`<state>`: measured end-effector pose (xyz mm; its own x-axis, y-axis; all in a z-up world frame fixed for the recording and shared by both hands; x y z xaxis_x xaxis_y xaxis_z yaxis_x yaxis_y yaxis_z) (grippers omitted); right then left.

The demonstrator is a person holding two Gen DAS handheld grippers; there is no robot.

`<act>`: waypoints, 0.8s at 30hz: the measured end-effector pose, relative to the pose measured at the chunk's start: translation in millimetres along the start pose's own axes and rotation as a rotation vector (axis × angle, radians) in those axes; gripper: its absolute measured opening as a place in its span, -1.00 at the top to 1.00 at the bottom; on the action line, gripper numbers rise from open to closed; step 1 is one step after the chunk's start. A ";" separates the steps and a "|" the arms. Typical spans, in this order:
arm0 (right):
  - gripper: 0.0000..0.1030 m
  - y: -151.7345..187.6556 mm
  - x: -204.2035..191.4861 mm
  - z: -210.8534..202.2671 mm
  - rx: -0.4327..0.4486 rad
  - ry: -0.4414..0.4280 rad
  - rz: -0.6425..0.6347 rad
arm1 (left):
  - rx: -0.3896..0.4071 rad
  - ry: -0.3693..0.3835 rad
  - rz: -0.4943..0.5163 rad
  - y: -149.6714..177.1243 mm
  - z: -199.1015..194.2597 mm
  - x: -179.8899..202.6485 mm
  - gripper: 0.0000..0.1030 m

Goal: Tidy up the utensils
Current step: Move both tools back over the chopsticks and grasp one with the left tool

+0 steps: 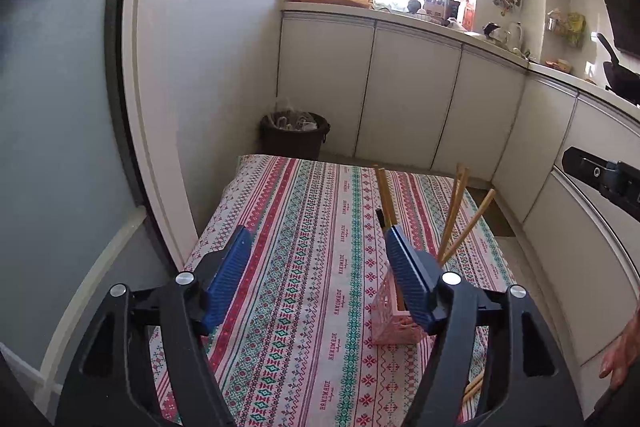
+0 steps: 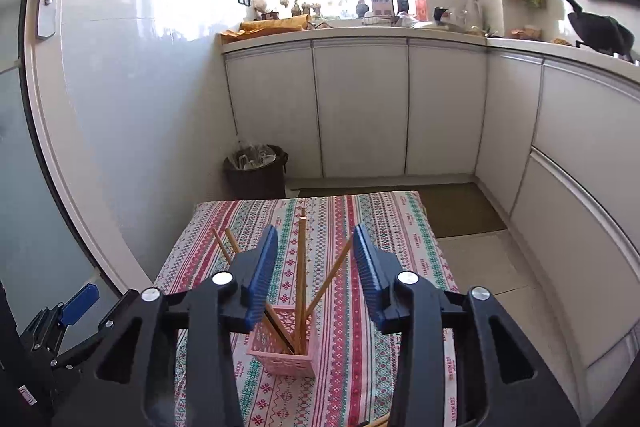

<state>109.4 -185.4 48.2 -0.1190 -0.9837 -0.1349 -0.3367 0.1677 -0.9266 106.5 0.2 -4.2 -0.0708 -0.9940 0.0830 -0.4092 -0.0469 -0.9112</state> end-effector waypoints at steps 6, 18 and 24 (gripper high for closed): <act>-0.34 23.5 20.8 -37.3 0.009 0.074 -0.008 | -0.025 0.033 0.087 20.4 -16.3 20.3 -0.78; -0.87 104.0 87.3 -69.6 -0.016 0.351 -0.079 | -0.317 0.257 0.287 116.2 -10.4 69.5 -0.86; -0.87 128.4 110.5 -59.1 -0.113 0.438 -0.188 | -0.489 0.404 0.447 172.9 -21.6 115.2 -0.81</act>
<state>-2.1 -268.8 -64.9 -0.4197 -0.8821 0.2138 -0.4867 0.0199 -0.8733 8.0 -120.3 -143.4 -0.6117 -0.7907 -0.0244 -0.6121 0.4926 -0.6186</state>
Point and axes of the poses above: each gripper's, at about its wrist camera, not at the fingertips, and z roughly the way its jaws point, x to its right, y to its underside, the point moved 4 cm from there along z, roughly the way its jaws point, and after that the axes turned 7 degrees about x, right-handed, at the moved point
